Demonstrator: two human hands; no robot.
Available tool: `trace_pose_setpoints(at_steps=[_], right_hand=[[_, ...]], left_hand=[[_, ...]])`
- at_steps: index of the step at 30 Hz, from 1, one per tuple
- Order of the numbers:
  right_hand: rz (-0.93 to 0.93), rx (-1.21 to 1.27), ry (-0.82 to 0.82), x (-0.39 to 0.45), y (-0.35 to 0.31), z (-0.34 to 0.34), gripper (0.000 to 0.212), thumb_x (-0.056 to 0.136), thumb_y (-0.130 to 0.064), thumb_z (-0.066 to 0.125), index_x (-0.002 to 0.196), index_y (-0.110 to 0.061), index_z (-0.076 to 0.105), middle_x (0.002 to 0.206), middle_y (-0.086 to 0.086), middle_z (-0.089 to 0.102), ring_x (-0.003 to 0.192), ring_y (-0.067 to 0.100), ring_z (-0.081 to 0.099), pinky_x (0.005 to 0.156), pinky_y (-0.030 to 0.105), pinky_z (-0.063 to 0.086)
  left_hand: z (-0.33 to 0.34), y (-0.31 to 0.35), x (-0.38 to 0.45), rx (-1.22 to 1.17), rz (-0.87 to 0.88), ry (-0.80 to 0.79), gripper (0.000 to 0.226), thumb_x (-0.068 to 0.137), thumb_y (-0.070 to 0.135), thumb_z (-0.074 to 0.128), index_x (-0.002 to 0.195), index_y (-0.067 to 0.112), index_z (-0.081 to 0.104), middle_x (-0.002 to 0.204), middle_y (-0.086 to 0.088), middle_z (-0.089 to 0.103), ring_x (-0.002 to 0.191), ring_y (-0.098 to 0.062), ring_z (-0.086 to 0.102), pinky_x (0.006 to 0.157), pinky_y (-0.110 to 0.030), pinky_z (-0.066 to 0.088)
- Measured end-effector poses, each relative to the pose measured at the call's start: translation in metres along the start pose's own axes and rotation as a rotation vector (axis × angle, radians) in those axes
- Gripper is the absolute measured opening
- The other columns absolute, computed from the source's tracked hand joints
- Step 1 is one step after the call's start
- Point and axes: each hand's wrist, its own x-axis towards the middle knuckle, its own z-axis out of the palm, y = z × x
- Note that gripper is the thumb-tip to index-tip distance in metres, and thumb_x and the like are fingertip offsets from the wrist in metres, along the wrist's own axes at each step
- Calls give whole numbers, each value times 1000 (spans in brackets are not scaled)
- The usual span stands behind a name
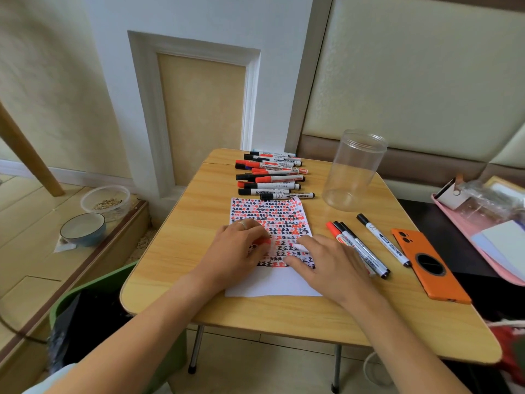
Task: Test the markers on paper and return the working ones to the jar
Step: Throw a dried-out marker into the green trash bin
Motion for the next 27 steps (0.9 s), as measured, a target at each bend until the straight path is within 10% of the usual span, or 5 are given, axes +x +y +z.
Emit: trace_pose_setpoints(at_steps=[10,15,21,27], right_hand=[[99,123,68,6,20,-6,41,106,-34,40,142,-26,56,121,-6,62,100,14,61,79,37,53],[99,759,206,4,8,-14,31,106,-13,47,128,-34,50,97,1,68,74,13,63,66,47,57],[324,1768,-46,5,-19,-9,35,103,0,39,120,-12,67,114,19,71,88,26,69,77,35,58],[206,1622,-86,8,-33,-1,26,99,-9,60,125,-8,60,90,12,70,81,25,68,66,27,50]], left_hand=[[-18,-19,7,163,-78,-108,39,102,45,51,140,36,55,151,14,48,146,-10,35,121,-42,18],[-21,-25,4,176,-80,-255,58,101,65,31,155,42,33,165,14,26,154,-4,10,124,-42,2],[-21,-28,1,209,-101,-232,71,93,79,26,155,45,31,168,11,19,156,-6,4,127,-46,2],[-20,-29,0,204,-147,-249,78,91,81,25,159,42,21,169,11,13,156,-6,-2,127,-46,-2]])
